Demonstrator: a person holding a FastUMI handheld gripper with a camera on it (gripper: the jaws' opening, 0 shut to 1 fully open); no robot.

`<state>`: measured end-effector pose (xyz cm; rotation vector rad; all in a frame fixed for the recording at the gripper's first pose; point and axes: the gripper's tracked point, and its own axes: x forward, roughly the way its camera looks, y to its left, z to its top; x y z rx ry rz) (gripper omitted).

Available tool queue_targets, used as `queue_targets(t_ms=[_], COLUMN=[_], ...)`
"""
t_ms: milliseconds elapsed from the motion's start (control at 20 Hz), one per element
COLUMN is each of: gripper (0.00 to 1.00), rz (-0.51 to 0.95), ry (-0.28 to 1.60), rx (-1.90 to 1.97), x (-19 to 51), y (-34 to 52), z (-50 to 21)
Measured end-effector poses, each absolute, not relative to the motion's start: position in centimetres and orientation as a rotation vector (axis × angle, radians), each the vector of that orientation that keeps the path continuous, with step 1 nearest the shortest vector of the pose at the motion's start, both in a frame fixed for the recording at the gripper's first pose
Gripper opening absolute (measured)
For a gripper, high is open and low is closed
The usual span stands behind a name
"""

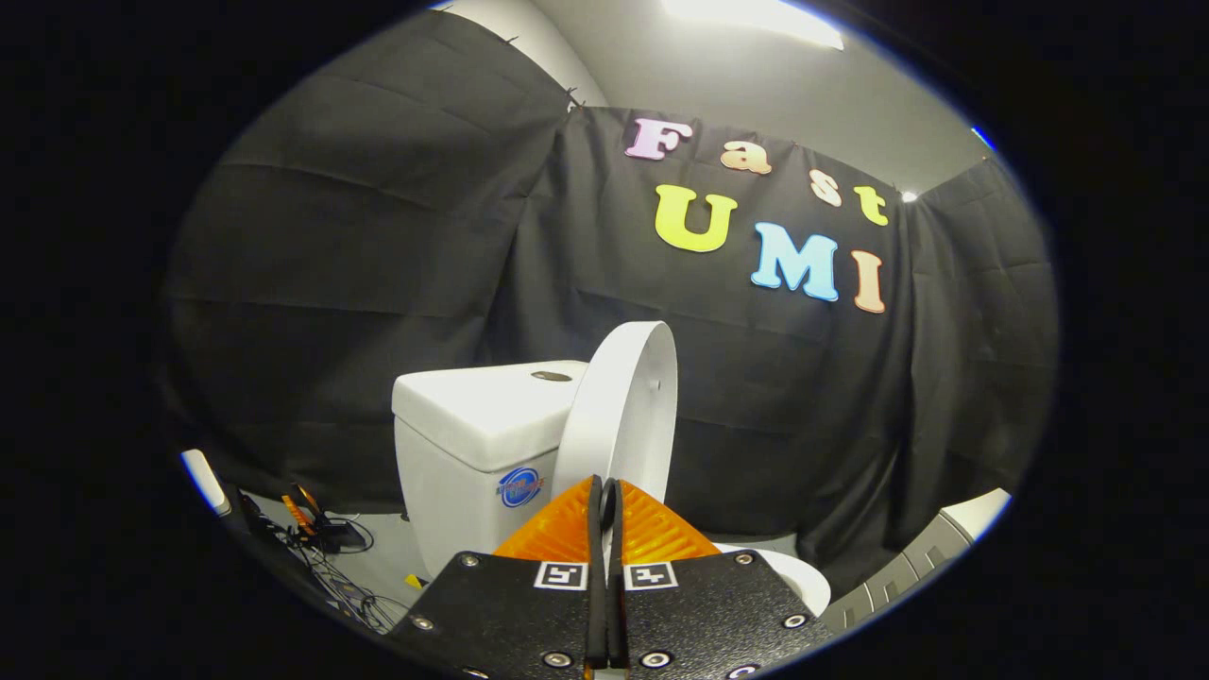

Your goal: Open the toilet lid.

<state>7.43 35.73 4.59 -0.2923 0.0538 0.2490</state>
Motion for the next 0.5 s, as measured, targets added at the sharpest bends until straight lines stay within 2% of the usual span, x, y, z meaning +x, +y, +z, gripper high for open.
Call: queue_targets(t_ms=[200,500], gripper=[0.00,0.00], rz=[0.259,0.352], ry=[0.054,0.063], rx=[-0.283,-0.256], x=[7.5,7.6], y=[36.3,37.3], z=[4.6,4.7])
